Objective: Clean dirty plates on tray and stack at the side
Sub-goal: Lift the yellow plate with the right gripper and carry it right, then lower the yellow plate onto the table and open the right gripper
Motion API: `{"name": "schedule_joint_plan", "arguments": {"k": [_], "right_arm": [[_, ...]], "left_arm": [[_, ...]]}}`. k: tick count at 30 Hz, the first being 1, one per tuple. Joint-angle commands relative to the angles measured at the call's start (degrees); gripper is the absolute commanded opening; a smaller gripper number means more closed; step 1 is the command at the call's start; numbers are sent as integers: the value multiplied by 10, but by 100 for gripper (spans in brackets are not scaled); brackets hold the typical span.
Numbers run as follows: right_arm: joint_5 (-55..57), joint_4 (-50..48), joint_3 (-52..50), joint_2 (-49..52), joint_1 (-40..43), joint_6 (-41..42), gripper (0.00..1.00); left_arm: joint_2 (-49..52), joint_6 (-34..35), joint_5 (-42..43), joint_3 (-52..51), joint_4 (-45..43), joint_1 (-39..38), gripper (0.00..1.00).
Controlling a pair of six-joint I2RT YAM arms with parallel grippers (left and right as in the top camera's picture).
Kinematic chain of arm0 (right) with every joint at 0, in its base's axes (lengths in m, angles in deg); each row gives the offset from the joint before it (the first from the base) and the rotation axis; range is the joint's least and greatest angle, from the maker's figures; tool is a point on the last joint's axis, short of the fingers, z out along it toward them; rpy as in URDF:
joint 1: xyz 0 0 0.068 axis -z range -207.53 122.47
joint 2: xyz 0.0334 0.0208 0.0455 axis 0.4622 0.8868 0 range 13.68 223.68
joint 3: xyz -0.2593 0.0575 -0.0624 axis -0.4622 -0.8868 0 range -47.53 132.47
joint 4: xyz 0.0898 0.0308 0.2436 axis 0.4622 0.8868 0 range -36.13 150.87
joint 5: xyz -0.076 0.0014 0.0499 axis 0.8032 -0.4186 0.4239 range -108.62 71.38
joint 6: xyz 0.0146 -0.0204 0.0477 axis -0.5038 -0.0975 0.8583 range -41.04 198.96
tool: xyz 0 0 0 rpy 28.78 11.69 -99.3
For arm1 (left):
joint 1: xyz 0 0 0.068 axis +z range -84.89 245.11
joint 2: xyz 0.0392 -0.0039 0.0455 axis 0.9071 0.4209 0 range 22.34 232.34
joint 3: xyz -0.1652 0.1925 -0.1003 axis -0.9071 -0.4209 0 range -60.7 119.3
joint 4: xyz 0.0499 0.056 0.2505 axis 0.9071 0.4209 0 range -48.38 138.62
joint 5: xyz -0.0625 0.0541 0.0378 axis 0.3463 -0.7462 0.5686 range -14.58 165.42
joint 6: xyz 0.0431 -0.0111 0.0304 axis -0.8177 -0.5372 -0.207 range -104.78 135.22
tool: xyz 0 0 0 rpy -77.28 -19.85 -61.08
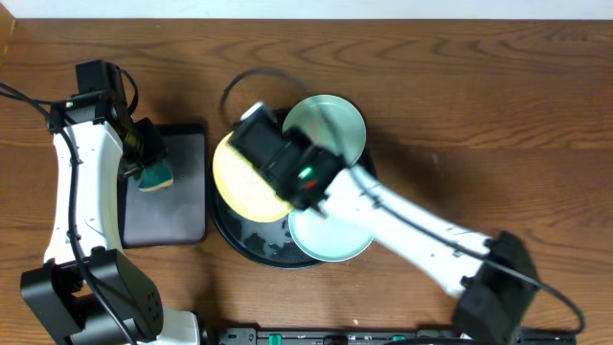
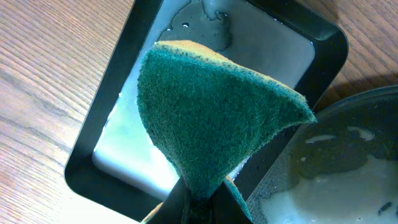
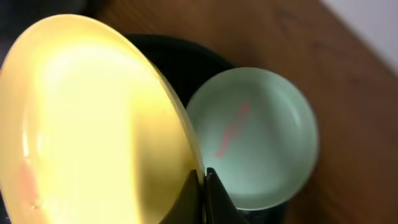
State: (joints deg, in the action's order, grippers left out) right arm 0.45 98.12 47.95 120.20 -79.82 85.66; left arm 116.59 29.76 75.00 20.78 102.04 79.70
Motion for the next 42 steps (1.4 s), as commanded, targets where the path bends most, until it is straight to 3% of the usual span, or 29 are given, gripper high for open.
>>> {"name": "schedule_joint_plan", "arguments": {"k": [1, 5, 9, 15, 21, 29, 42], "right_arm": [[-215, 0, 5, -65, 78, 21, 1], [-336, 15, 5, -96, 165, 21, 1], [-388, 47, 5, -133, 263, 27, 1], [-384, 130, 5, -183, 448, 40, 1], [-343, 191, -23, -180, 573, 40, 1], [-309, 131, -156, -180, 628, 40, 1], [-309, -64, -373, -180, 643, 40, 1]], "left_arm": [[-10, -10, -9, 3, 1, 2, 7], [-10, -10, -9, 3, 1, 2, 8], [-10, -10, -9, 3, 1, 2, 7], [-10, -10, -9, 3, 1, 2, 8], [-10, -10, -9, 3, 1, 2, 8], [-10, -10, -9, 3, 1, 2, 7], [-10, -10, -9, 3, 1, 2, 8]]}}
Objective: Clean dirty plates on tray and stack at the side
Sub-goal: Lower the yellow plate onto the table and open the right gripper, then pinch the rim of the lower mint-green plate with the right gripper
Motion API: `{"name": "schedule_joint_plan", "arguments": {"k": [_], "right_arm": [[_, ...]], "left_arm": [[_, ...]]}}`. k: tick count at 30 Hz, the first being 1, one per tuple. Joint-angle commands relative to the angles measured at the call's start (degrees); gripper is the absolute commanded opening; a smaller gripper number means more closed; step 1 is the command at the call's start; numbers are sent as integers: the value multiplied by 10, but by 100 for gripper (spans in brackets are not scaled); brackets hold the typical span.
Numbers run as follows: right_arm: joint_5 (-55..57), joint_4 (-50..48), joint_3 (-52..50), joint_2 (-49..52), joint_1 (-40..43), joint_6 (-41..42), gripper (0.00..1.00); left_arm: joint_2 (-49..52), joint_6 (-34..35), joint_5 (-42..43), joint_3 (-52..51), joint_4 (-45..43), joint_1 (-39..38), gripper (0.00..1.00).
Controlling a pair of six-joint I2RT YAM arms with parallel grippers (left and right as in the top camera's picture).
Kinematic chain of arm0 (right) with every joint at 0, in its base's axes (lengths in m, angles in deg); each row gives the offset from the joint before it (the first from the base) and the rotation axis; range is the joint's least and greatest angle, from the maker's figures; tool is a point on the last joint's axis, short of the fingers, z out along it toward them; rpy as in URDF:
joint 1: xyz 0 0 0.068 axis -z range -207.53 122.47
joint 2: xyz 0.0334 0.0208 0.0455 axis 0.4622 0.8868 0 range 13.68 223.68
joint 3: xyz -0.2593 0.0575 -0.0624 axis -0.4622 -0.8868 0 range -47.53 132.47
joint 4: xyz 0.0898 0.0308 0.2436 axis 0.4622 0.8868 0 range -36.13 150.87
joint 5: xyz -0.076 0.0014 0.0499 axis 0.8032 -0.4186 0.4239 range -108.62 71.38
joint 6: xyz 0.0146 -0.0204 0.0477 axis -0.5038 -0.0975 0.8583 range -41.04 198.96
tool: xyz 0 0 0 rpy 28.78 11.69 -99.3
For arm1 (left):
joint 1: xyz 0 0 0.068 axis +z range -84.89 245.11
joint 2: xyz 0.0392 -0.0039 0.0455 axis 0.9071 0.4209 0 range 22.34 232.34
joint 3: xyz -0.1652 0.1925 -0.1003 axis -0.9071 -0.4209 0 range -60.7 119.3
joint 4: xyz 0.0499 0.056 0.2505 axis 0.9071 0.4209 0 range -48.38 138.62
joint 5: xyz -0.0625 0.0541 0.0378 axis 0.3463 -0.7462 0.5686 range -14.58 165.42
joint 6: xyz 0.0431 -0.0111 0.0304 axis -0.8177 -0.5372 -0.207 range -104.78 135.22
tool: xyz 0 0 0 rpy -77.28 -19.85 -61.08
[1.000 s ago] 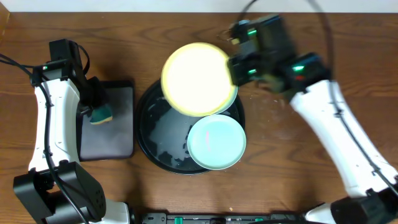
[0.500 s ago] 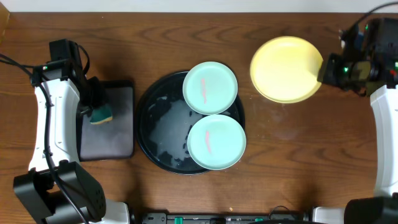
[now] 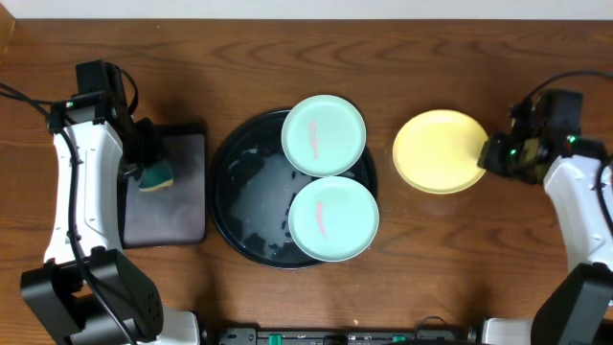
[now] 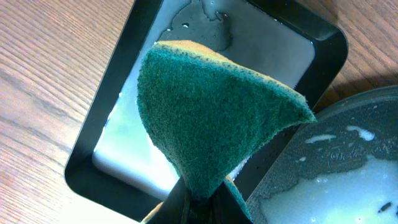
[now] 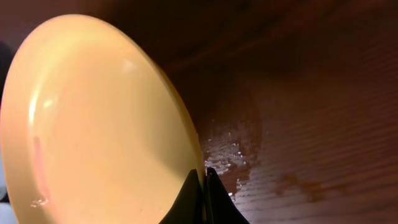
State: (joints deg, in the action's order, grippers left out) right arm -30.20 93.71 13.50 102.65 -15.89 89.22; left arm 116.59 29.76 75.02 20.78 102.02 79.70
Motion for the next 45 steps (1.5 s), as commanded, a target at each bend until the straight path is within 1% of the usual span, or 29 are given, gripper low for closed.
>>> {"name": "schedule_joint_plan", "arguments": {"k": [1, 8, 16, 19, 21, 23, 24, 26, 29, 30, 35, 39, 45], "right_arm": [[-3, -30, -39, -4, 4, 4, 1], [-2, -83, -97, -4, 4, 4, 2], [-5, -90, -98, -4, 3, 4, 8], [-37, -63, -75, -5, 2, 2, 12], [-75, -28, -43, -5, -2, -12, 22], [-102, 8, -12, -5, -9, -12, 25], [-126, 41, 15, -5, -20, -19, 27], [-140, 74, 39, -5, -42, -23, 29], [-140, 97, 46, -5, -84, -22, 34], [-140, 103, 45, -4, -103, -22, 34], [-135, 116, 31, 7, -191, -1, 34], [-110, 115, 28, 40, -253, 15, 35], [-110, 105, 28, 103, -310, 17, 35]], "left_arm": [[-10, -10, -9, 3, 1, 2, 8], [-10, -10, -9, 3, 1, 2, 8], [-10, -10, -9, 3, -1, 2, 7], [-10, -10, -9, 3, -1, 2, 7], [-10, -10, -9, 3, -1, 2, 7], [-10, -10, -9, 3, -1, 2, 8], [-10, -10, -9, 3, -1, 2, 7], [-10, -10, -9, 3, -1, 2, 7], [-10, -10, -9, 3, -1, 2, 8], [-10, -10, -9, 3, -1, 2, 7], [-10, -10, -9, 3, -1, 2, 7], [-10, -10, -9, 3, -1, 2, 7], [-10, -10, -9, 3, 0, 2, 7]]}}
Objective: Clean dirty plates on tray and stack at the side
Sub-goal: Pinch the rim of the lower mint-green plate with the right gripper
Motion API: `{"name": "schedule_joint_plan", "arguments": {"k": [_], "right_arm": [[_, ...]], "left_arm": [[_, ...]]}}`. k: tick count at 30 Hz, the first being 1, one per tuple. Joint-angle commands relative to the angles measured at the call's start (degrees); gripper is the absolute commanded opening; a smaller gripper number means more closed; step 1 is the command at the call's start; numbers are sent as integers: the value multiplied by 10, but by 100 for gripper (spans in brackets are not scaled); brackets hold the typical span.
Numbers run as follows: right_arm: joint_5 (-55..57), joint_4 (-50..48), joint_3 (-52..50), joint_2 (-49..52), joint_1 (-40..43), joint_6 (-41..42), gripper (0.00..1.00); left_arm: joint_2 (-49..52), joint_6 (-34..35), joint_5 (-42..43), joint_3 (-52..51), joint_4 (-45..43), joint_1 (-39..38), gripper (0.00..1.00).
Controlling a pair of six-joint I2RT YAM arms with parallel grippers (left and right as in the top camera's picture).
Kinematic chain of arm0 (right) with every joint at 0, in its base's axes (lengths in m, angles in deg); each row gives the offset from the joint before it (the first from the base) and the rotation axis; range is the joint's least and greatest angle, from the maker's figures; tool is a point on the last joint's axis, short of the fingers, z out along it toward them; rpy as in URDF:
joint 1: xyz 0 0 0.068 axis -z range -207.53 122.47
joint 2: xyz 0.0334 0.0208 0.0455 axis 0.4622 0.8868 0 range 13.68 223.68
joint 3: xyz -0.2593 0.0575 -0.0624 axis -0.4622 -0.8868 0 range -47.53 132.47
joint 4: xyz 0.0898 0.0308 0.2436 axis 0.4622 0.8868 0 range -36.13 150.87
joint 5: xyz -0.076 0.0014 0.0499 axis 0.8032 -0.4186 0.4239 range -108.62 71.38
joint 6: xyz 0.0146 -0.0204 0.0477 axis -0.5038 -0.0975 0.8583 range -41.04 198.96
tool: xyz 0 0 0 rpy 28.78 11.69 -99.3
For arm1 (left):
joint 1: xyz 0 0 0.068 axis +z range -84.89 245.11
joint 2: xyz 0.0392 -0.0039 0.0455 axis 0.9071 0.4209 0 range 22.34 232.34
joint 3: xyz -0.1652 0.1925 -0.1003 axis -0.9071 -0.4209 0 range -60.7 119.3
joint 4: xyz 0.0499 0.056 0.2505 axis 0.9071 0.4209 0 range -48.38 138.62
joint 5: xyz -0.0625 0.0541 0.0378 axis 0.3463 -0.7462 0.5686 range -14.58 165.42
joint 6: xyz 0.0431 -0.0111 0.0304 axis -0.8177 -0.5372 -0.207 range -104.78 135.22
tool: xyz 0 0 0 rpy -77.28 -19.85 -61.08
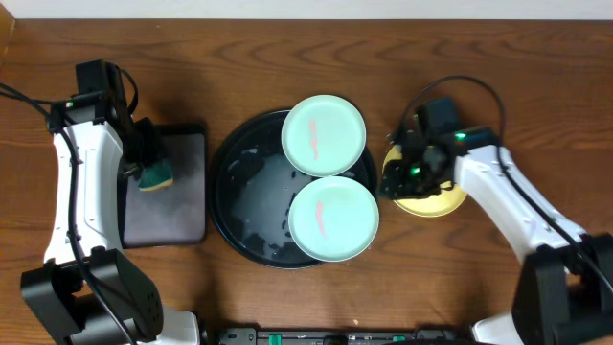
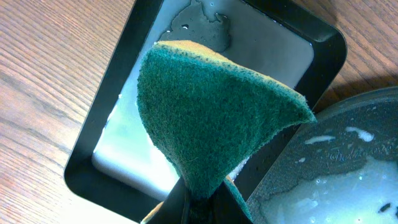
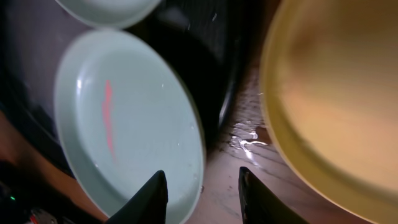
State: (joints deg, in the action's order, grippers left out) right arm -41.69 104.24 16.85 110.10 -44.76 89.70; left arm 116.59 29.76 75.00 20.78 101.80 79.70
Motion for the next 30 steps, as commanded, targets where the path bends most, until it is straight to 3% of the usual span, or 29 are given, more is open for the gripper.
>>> {"name": "schedule_joint_plan", "arguments": {"k": [1, 6, 13, 20, 25, 30], "right_arm": [[5, 0, -5, 42, -28, 12, 35], [5, 1, -5, 82, -43, 13, 28], [-13, -5, -3, 84, -47, 11, 1], [-45, -18, 41, 83, -104, 24, 1], [-11, -105, 57, 84, -148, 156, 1], [31, -154, 57, 96, -180, 206, 1]], "left_arm": [[-10, -10, -9, 3, 2, 2, 7], [-10, -10, -9, 3, 2, 2, 7], [-10, -10, -9, 3, 2, 2, 7], [-10, -10, 15, 3, 2, 2, 7], [-10, -10, 33, 3, 2, 1, 7], [-11, 6, 45, 3, 2, -2, 8]]}}
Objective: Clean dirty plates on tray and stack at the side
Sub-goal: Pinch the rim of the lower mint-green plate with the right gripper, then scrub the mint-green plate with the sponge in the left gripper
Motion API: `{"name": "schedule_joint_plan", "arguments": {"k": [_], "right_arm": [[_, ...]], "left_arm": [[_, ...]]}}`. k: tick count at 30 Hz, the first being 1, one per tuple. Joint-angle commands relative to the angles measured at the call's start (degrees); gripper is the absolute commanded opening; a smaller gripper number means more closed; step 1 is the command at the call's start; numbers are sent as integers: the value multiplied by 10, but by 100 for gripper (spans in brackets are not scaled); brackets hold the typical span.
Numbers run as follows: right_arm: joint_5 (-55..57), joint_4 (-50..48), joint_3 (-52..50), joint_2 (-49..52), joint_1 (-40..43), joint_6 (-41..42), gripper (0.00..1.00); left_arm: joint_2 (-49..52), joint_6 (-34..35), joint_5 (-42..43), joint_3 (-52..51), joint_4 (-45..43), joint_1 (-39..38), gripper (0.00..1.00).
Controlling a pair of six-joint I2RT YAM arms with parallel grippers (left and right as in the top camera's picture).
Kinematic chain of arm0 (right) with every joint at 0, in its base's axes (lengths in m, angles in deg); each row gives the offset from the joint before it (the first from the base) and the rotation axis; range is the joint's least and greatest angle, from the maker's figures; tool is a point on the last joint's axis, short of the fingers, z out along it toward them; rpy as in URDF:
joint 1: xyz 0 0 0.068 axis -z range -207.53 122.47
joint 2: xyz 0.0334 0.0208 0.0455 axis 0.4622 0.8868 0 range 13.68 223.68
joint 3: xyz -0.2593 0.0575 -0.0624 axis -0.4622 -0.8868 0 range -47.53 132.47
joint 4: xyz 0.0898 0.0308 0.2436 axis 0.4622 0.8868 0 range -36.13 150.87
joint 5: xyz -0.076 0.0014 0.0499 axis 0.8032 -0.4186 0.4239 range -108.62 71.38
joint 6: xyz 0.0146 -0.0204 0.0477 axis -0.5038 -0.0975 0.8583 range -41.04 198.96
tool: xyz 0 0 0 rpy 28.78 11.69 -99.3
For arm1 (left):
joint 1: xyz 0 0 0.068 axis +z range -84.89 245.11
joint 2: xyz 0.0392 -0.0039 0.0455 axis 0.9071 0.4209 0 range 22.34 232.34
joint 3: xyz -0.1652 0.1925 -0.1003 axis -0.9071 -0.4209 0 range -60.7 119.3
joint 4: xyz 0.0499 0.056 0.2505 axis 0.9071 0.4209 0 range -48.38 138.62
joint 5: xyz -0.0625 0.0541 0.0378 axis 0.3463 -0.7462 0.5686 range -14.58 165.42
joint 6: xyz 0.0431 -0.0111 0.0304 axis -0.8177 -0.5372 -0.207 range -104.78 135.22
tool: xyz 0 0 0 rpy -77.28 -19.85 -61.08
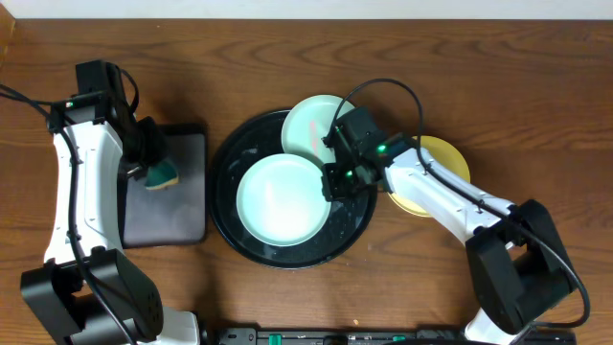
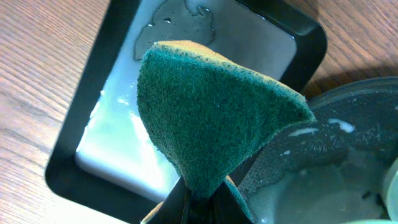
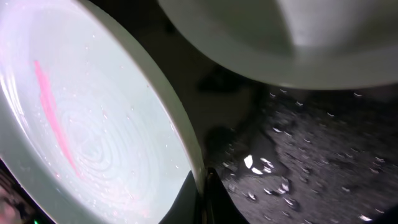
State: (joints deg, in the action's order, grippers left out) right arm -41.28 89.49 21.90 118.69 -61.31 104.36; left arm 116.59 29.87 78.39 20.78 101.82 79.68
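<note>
A mint plate (image 1: 280,199) with a pink streak (image 3: 53,106) stands tilted over the round black tray (image 1: 354,225). My right gripper (image 1: 330,182) is shut on its right rim (image 3: 202,180). A second mint plate (image 1: 308,123) lies at the tray's back, partly under the right arm. A yellow plate (image 1: 442,163) rests on the table right of the tray. My left gripper (image 1: 151,165) is shut on a green sponge (image 2: 211,112) above the rectangular black tray (image 1: 182,225).
The rectangular tray (image 2: 68,177) holds a film of soapy water. The round tray's floor (image 3: 323,155) is wet with droplets. Bare wooden table surrounds both trays, and the right arm's cable arcs over the tray's back right.
My right gripper was open between the round tray and the yellow plate. Now it is shut on the nearer mint plate, which stands further left and tilted. The left gripper shifted slightly toward the round tray.
My right gripper held the yellow plate over the round tray, then held it at the table's right side. Then the plate lay there free, with the gripper open by the tray. Now it grips a mint plate. The left gripper kept the sponge throughout.
</note>
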Motion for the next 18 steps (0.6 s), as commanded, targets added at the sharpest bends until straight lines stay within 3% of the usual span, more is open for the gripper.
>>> {"name": "schedule_joint_plan", "arguments": {"k": [1, 18], "right_arm": [[34, -6, 7, 14, -19, 63, 1], [50, -12, 7, 75, -45, 70, 1]], "left_arm": [[-12, 5, 11, 3, 2, -5, 7], [-12, 37, 11, -16, 4, -184, 7]]}}
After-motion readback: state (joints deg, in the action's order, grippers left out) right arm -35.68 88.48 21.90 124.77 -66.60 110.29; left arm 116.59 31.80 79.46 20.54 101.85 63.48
